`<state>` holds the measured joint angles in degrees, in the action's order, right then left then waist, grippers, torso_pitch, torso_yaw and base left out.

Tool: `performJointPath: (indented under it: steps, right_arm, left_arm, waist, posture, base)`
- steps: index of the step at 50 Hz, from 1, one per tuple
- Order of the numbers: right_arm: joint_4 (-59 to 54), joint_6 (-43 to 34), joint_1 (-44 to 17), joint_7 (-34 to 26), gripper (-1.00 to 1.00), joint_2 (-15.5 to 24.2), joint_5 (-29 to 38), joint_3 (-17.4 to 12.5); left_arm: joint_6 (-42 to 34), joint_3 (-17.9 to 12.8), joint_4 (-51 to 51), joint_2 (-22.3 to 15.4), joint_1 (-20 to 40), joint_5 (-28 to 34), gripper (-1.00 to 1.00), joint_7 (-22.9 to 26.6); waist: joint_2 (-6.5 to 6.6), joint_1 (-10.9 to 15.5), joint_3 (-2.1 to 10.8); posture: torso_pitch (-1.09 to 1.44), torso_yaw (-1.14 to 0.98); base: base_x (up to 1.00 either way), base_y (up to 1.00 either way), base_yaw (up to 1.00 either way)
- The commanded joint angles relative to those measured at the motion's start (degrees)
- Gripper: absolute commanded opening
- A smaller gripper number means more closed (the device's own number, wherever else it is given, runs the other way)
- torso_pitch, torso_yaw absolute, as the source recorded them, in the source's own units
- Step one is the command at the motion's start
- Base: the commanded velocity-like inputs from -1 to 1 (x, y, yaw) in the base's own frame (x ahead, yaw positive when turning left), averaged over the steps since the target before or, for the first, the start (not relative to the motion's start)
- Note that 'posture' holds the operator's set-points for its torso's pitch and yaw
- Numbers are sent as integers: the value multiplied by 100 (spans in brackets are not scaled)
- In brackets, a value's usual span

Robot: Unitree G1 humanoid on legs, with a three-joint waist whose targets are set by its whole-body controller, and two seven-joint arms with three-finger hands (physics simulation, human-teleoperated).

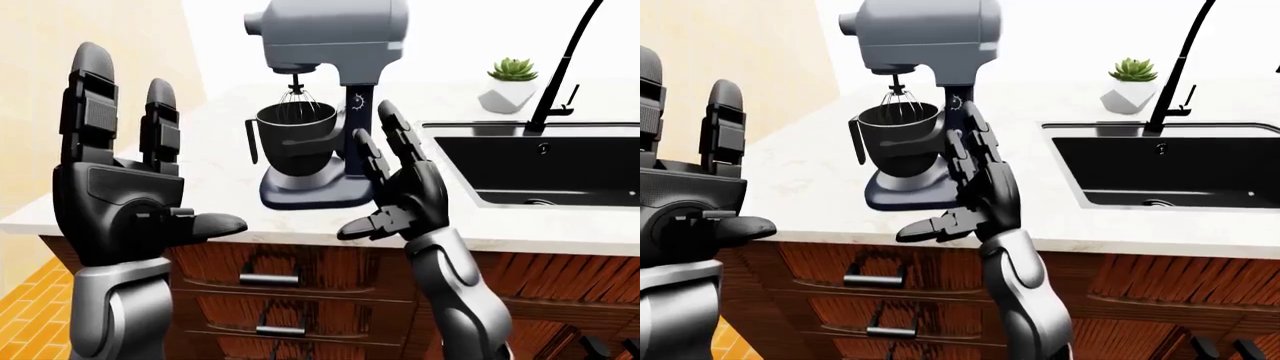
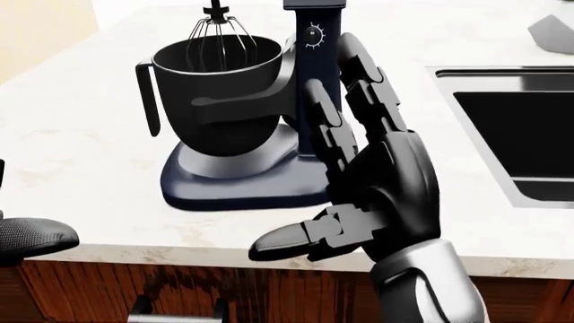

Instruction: Open the stand mixer head.

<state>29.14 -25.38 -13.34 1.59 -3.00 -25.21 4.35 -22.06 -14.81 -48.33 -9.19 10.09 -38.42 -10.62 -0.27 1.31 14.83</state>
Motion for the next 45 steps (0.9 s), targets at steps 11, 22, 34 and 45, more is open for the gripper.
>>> performJointPath:
  steps: [11,22,34,45]
  right_arm:
    - [-20,247,-276,-17,100,-13,-30,-55]
    - [-180,339,-311,-51,100,0,2,-84]
    - [-307,401,-301,-72,100,14,-12,-122]
    - [-528,489,-377,-116,100,7,10,-137]
  left_arm:
    - [93,-15,-128,-37,118,3,100,14]
    - [93,-28,-117,-49,137,-8,100,2]
    - [107,-31,-99,-47,130,-2,100,17]
    - [73,-40,-131,-55,146,-40,100,-23]
  waist:
    - [19,6,20]
    - [22,10,20]
    - [20,10,23]
    - [24,6,23]
  posture:
    - [-33,0]
    - [-33,0]
    - [-33,0]
    - [-33,0]
  base:
    - [0,0,0]
    - [0,0,0]
    - [0,0,0]
    - [0,0,0]
